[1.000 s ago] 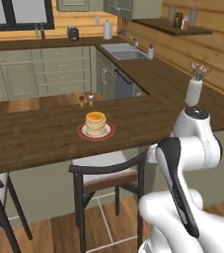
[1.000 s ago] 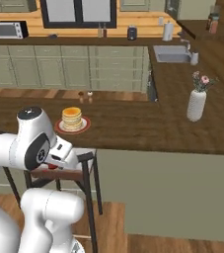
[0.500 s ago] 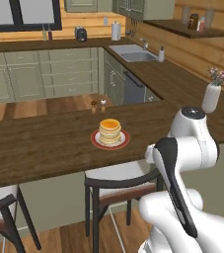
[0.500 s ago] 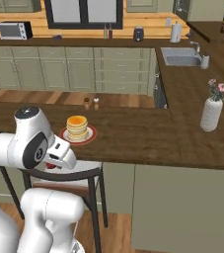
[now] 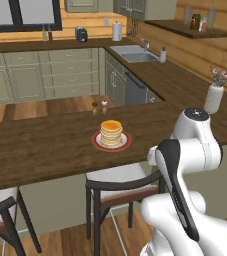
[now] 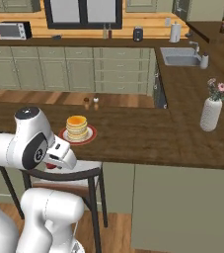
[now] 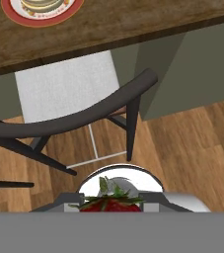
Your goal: Take the strawberry from the fridge and place it on top of the pancake, located on the dining counter.
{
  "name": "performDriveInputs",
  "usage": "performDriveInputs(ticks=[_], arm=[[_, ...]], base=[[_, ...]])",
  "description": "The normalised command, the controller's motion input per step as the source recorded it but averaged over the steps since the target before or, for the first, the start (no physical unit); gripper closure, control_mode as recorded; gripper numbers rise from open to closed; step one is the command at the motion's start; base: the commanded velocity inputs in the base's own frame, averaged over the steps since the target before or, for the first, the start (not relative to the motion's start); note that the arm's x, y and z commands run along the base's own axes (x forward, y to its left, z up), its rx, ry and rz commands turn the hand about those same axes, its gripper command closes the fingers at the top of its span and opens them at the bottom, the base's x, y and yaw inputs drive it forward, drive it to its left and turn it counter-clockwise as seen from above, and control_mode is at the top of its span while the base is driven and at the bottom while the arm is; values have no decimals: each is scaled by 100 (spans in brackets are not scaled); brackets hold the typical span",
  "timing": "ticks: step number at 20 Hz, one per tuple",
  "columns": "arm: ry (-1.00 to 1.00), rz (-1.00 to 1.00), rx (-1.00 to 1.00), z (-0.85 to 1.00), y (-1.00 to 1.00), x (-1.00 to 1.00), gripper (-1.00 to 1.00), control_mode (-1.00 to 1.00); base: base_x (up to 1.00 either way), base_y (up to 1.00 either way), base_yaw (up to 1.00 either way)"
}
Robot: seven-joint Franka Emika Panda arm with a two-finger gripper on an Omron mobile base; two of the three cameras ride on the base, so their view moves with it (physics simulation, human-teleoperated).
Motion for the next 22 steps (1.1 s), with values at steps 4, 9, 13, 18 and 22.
performDriveInputs(ticks=[4, 9, 13, 18, 22], arm=[[0, 0, 0, 0, 0, 0, 100, 100], [0, 0, 0, 0, 0, 0, 100, 100], [0, 0, 0, 0, 0, 0, 100, 100], [0, 0, 0, 0, 0, 0, 100, 100], [0, 0, 0, 0, 0, 0, 100, 100]], base=[[0, 100, 10], [-5, 93, 10], [-16, 89, 8], [1, 100, 4], [15, 98, 1]])
